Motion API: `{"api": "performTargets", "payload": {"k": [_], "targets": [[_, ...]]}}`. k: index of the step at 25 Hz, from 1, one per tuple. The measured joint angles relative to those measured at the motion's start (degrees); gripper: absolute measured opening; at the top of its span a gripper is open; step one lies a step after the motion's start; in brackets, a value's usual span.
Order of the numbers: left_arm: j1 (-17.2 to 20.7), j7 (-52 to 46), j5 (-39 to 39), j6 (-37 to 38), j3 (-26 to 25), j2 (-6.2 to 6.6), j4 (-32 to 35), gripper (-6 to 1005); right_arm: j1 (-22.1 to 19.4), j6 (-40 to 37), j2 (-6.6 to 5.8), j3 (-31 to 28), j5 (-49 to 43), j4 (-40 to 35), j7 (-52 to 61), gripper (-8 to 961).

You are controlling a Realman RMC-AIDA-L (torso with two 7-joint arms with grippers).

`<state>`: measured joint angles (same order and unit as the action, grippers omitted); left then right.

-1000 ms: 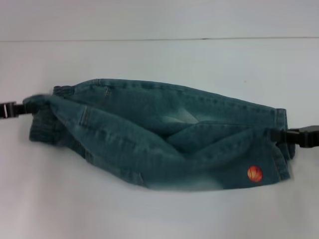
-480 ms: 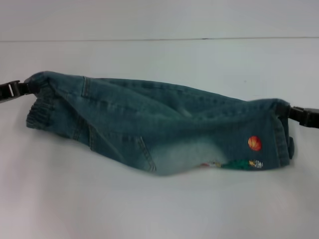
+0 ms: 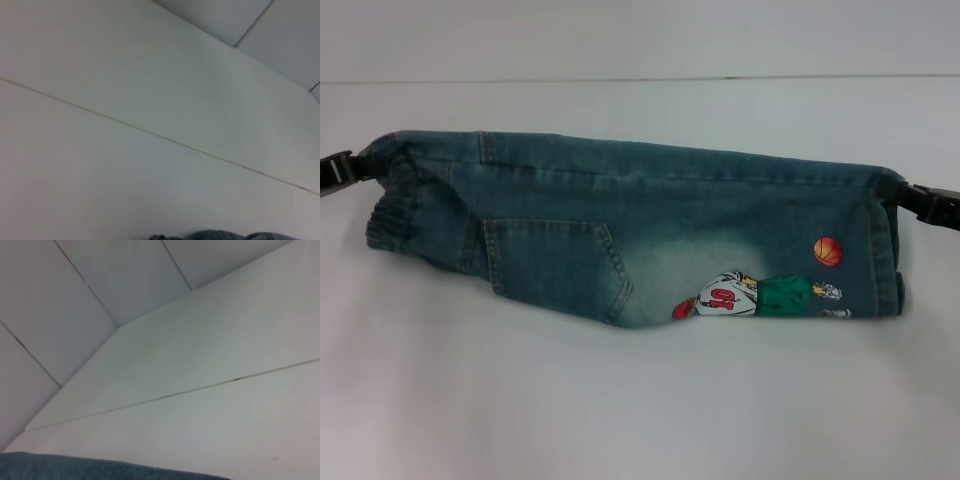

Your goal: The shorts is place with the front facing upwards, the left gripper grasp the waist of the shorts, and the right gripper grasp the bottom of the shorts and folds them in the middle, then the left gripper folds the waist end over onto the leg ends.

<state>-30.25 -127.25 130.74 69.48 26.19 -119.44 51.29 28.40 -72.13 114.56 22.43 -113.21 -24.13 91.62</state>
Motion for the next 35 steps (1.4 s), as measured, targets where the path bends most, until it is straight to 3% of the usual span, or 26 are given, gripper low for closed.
{"api": "performTargets", "payload": {"k": [9, 20, 26, 35], "targets": [[-2.4, 1.5, -0.2, -4.8, 0.1, -0.57, -2.5, 74, 2.1, 5.9, 2.40, 0.5, 0.1, 0.3, -3.3, 36], [-4.2, 2.1, -0.2, -12.3, 2.0, -1.01, -6.2, 79, 1.8, 10.5, 4.12, -0.2, 1.9, 0.6, -6.8, 35], [-5.2, 2.2, -0.2, -16.0, 5.5, -2.07, -6.6, 81, 1.7, 12.7, 4.43, -0.2, 3.7, 2.3, -9.4, 36], [-5.9, 2.0, -0.5, -22.3, 6.3, -3.01, -7.6, 84, 1.6, 13.3, 4.77, -0.2, 6.5, 2.8, -11.3, 40]]}}
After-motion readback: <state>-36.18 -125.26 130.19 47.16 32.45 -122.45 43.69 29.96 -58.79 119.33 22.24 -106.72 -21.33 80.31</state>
